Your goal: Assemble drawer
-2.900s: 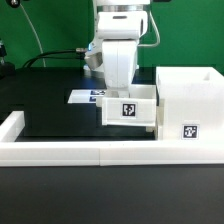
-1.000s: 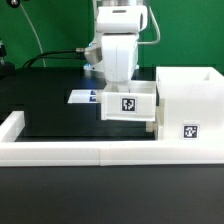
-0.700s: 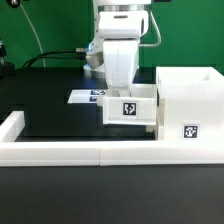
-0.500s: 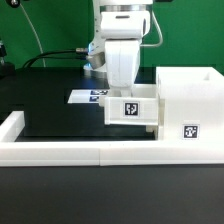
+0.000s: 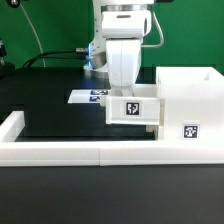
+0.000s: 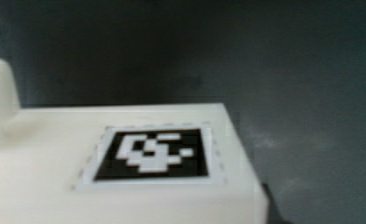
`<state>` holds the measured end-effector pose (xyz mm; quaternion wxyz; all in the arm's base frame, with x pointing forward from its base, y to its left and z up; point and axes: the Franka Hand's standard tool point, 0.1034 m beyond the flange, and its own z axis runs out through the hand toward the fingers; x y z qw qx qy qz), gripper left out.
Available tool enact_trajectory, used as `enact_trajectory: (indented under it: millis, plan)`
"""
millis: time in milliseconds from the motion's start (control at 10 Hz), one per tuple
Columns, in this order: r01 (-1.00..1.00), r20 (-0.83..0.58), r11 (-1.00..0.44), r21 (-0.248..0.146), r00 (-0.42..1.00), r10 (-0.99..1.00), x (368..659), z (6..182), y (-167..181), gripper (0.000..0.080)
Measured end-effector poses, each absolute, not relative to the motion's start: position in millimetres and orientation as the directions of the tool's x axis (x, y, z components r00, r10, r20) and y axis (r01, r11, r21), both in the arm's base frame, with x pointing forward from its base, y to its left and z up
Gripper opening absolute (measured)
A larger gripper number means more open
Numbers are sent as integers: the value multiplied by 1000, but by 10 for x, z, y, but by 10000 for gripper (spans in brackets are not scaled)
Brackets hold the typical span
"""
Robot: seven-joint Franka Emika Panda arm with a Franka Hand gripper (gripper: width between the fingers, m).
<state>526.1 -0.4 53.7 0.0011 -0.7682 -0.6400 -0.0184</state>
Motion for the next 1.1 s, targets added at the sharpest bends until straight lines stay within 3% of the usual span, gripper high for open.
enact_trajectory:
  millis: [1100]
  plan:
    - [990,13,-139,19,138,990,5264,543,125,42]
